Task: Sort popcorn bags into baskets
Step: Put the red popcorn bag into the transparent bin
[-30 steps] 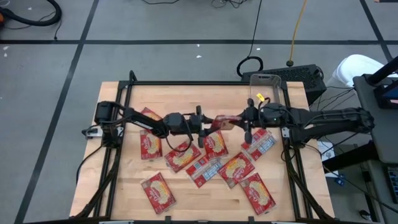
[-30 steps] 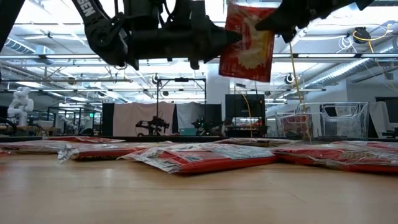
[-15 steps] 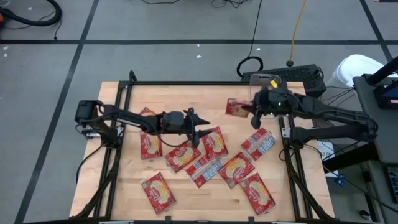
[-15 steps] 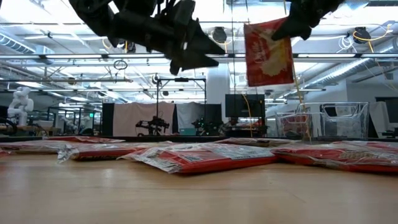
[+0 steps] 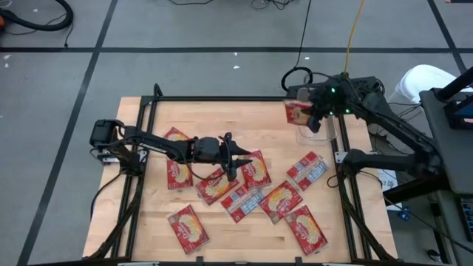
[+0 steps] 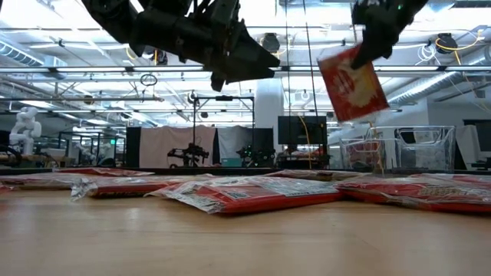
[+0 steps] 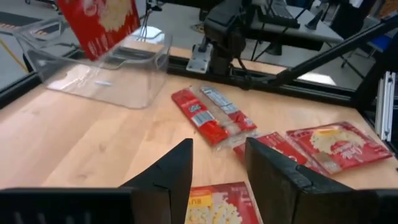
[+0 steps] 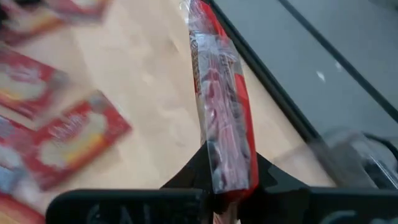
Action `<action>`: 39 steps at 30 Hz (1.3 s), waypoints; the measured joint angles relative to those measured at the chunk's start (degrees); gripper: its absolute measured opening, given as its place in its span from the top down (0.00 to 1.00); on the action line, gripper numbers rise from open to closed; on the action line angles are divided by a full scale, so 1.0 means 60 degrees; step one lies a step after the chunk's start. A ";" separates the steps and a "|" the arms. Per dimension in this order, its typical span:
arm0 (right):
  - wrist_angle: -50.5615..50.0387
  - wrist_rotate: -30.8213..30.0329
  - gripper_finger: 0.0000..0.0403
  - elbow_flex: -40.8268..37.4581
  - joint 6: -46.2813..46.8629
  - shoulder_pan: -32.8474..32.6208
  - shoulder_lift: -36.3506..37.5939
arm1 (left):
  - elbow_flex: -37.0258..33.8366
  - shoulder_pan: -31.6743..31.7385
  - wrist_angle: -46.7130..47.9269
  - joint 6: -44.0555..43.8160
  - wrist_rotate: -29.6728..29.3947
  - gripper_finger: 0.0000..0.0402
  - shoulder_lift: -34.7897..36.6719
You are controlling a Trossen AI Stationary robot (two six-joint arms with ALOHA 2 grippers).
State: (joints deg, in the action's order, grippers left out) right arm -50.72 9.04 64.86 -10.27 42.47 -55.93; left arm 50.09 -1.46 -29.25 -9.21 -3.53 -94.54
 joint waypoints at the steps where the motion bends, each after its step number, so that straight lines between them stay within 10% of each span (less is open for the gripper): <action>1: -0.0045 0.0003 0.95 0.0000 -0.0153 0.0289 -0.0093 | 0.0000 -0.0023 0.0026 0.0000 -0.0003 0.63 0.0000; 15: -0.0773 -0.0168 0.95 -0.0200 -0.0910 0.2423 -0.0537 | 0.0000 -0.0053 0.0134 0.0076 -0.0007 0.63 0.0000; 39: 0.0266 0.0749 0.94 -0.2411 -0.0291 0.2912 -0.0769 | 0.0000 -0.0053 0.0119 0.0239 -0.0007 0.63 0.0000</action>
State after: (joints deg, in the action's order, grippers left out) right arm -49.13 13.54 50.40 -12.01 59.94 -60.55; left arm 50.09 -1.78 -28.53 -7.78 -3.57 -94.54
